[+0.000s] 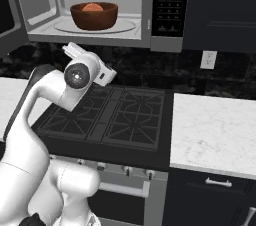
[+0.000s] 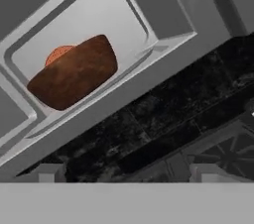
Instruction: Open the microwave, place the bowl with waffle inside the microwave, then close the microwave door and turn it on.
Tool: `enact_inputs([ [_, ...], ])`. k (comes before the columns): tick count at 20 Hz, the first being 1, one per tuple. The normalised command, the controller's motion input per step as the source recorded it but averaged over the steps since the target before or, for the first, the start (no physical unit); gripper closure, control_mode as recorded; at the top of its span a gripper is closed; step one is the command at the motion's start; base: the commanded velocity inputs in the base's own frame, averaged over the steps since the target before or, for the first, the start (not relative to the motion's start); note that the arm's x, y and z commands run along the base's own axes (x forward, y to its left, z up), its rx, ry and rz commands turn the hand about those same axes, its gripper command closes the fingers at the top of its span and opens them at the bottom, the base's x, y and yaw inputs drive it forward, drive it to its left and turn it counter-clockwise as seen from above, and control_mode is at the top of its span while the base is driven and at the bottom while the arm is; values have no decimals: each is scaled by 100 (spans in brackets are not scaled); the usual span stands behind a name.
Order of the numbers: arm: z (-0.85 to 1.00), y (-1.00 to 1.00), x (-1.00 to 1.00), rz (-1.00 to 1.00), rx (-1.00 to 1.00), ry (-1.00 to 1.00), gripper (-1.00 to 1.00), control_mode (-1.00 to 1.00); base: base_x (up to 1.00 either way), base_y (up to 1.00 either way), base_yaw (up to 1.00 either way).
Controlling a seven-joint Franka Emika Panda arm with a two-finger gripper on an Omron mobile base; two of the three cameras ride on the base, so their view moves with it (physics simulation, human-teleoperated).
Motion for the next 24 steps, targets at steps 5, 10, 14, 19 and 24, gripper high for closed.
enact_inputs([
  [5, -55, 21, -10, -23, -41, -5, -100, -100, 0, 0, 0],
  [10, -57, 10, 0, -25, -40, -12, -100, -100, 0, 0, 0],
  [14, -25, 26, -3, -23, -32, -16, -100, -100, 0, 0, 0],
  [19, 0, 39, -54, -15, -18, -18, -100, -100, 0, 0, 0],
  [24, 0, 46, -78, -5, -11, -14, -100, -100, 0, 0, 0],
])
